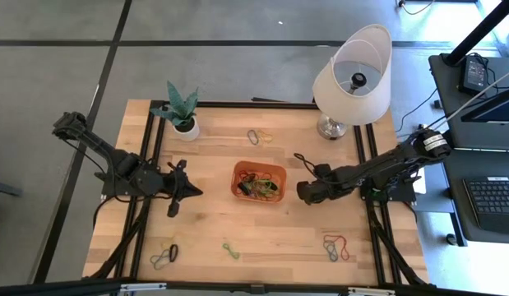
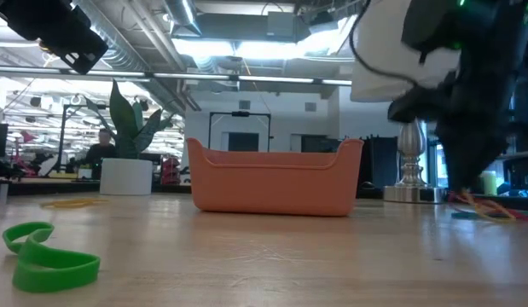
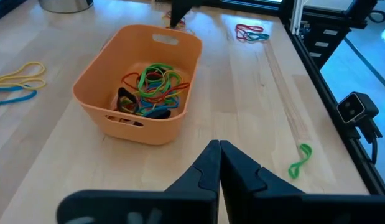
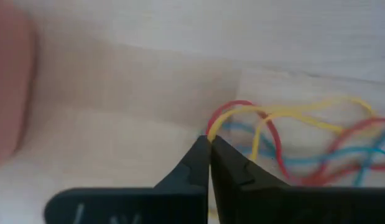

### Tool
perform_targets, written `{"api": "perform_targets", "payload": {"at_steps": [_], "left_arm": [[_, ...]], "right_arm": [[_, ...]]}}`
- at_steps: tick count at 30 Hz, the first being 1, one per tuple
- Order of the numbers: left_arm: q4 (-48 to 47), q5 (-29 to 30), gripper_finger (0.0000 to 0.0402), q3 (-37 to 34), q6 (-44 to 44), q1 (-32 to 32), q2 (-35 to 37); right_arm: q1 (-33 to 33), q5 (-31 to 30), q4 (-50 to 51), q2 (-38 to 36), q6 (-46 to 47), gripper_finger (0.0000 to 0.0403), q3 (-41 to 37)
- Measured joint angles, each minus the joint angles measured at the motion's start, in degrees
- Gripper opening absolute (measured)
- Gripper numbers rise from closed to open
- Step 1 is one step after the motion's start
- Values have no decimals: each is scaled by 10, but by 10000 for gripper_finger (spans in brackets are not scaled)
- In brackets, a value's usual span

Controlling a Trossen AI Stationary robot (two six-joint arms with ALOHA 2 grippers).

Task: Pick and place rubber bands into bin
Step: Put the yellow rubber band into the orange bin

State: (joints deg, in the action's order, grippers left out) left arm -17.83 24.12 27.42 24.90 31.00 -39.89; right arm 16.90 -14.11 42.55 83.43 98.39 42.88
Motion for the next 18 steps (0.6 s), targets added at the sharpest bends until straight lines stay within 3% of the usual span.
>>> {"api": "perform_targets", "payload": {"at_steps": [12,18], "left_arm": [[-2,2,3,0,-1,0,0],[-2,4,3,0,-1,0,0]], "right_arm": [[89,-44,376,-16,55,2,230],[110,-98,456,-16,64,2,318]]}}
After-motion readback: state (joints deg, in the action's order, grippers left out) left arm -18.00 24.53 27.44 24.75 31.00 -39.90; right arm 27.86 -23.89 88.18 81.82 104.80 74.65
